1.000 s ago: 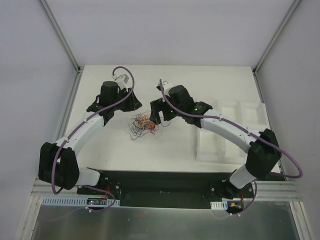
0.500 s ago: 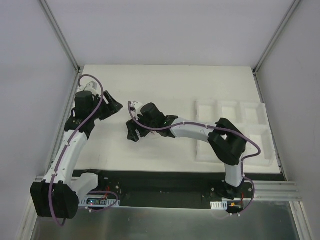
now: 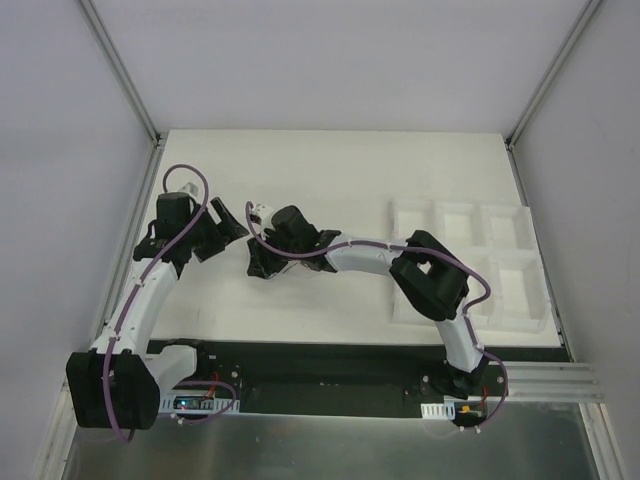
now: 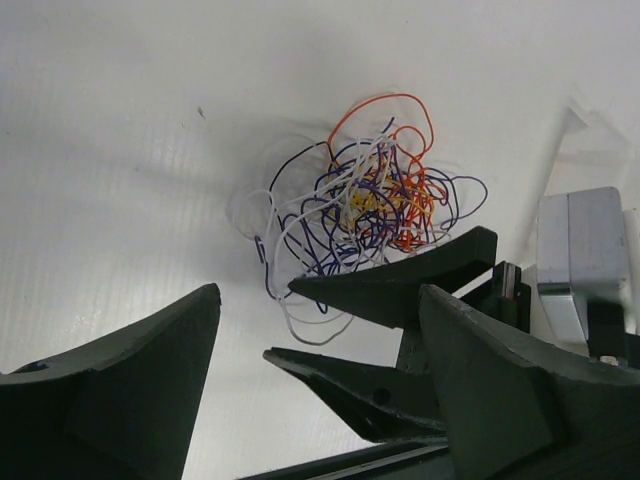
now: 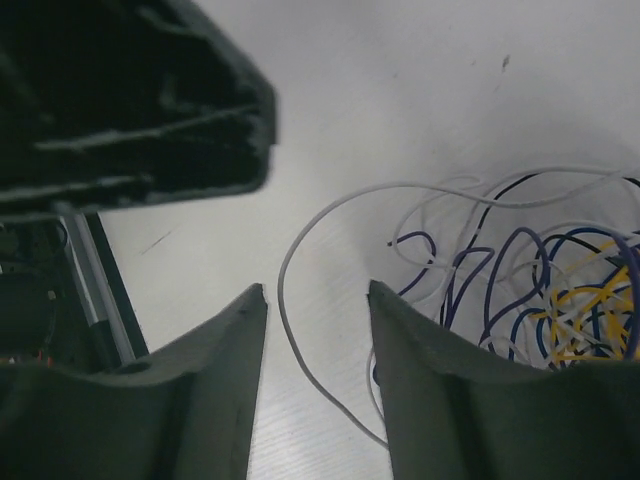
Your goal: Untangle the cables
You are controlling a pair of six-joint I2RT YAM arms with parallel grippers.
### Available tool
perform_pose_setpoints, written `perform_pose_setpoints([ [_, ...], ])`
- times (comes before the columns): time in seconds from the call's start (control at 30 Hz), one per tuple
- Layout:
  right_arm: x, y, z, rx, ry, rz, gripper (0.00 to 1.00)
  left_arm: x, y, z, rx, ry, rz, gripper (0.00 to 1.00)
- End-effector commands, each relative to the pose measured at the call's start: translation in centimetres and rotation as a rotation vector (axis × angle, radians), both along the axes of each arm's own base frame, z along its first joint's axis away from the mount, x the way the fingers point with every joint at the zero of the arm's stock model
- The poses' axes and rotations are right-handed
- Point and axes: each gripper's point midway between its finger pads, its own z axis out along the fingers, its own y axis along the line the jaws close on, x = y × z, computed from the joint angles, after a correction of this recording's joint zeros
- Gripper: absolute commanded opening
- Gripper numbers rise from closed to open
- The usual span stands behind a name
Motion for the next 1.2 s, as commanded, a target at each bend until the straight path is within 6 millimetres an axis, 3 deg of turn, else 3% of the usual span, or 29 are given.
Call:
perform_pose_setpoints([
  [0.0,-1.2,1.6,2.6,0.114,0.02,0.065,0.35,-0.6,-0.5,-1.0,-0.064,0.069,0.017,0.8],
  [0.07,-1.8,1.4,3.3,0.14,0.037,0.076,0.06,-0.7,-0.8,-1.1,-0.081,0.081,0.009,0.82],
  [0.1,-1.9,1.0,3.8,0.154,0.051,0.072,0.0,-0.7,-1.1,-1.2,-0.089,0.089,-0.01,0.82],
  [0.2,-2.1,-0.9,6.8,0.224,0.058,0.054,0.0,-0.7,-2.8,-1.0,-0.152,0.101,-0.115,0.8],
  [0.33,-2.5,-3.4,9.9,0.298,0.091,0.048,0.0,-0.3,-5.6,0.0,-0.302,0.06,-0.262,0.7],
  [0.5,-3.1,-4.5,12.3,0.341,0.07,0.057,0.0,-0.4,-8.8,-0.1,-0.376,0.095,-0.338,0.74],
  [0.6,-3.2,-4.8,13.9,0.369,0.052,0.06,0.0,-0.4,-10.2,-1.3,-0.382,0.15,-0.339,0.77],
  [0.87,-4.3,-6.5,18.5,0.423,-0.017,0.064,0.0,4.1,-11.8,-3.1,-0.48,0.197,-0.229,0.73],
  [1.0,-5.2,-7.9,23.3,0.469,-0.091,0.078,0.0,6.2,-12.1,-4.8,-0.539,0.227,-0.146,0.69],
  [1.17,-6.5,-9.2,32.3,0.567,-0.205,0.129,0.0,7.9,-12.2,-7.4,-0.568,0.265,-0.049,0.52],
])
